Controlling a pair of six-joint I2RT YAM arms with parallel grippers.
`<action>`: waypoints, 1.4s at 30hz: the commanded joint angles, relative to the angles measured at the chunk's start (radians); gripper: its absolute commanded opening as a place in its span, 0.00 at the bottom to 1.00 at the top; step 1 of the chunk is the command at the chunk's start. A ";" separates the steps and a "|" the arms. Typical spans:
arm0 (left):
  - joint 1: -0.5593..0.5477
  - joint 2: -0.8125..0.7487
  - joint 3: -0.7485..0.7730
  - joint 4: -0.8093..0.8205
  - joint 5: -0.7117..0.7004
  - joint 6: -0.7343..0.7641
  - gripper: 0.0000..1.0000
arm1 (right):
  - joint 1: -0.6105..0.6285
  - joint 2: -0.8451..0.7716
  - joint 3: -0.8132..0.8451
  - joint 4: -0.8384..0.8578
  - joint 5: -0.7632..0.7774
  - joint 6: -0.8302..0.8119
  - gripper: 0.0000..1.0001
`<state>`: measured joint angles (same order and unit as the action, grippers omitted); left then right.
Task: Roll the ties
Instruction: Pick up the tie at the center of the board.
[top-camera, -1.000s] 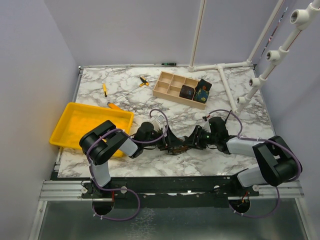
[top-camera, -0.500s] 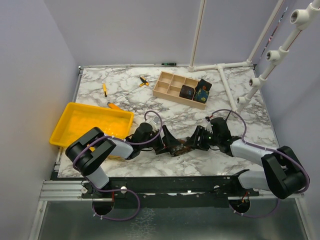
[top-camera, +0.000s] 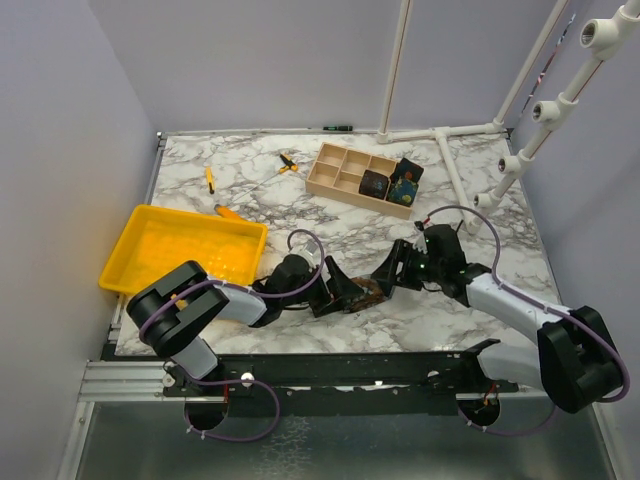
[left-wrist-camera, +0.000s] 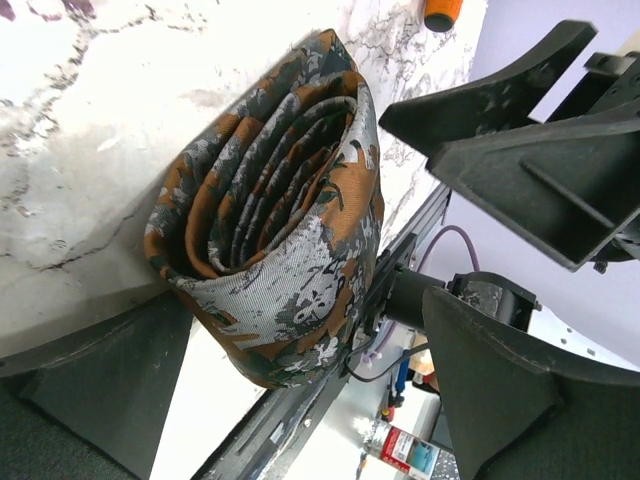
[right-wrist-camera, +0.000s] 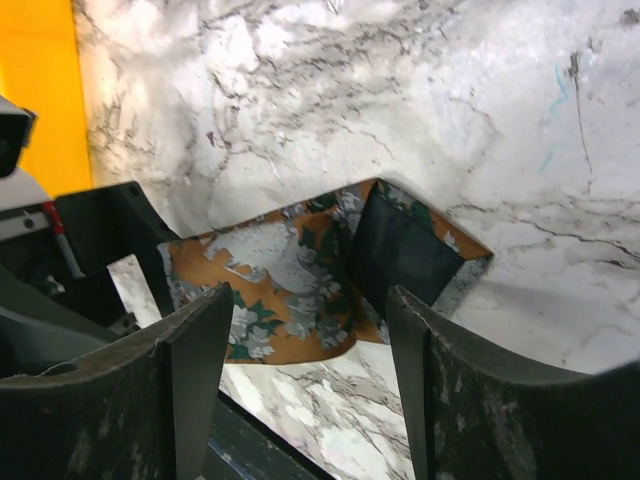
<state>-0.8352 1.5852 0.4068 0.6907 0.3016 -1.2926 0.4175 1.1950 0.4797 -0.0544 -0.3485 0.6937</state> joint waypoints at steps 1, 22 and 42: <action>-0.032 0.029 -0.036 -0.074 -0.071 -0.012 0.99 | 0.001 0.032 0.046 -0.032 -0.017 -0.051 0.64; -0.048 0.081 -0.050 0.008 -0.093 -0.026 0.97 | 0.001 0.110 -0.036 -0.078 0.061 -0.043 0.39; -0.020 -0.056 -0.020 -0.277 -0.157 0.143 0.99 | 0.004 -0.104 -0.004 -0.135 0.007 -0.006 0.57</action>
<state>-0.8703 1.5658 0.3923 0.6941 0.2390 -1.2743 0.4175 1.0904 0.4595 -0.1810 -0.2680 0.6819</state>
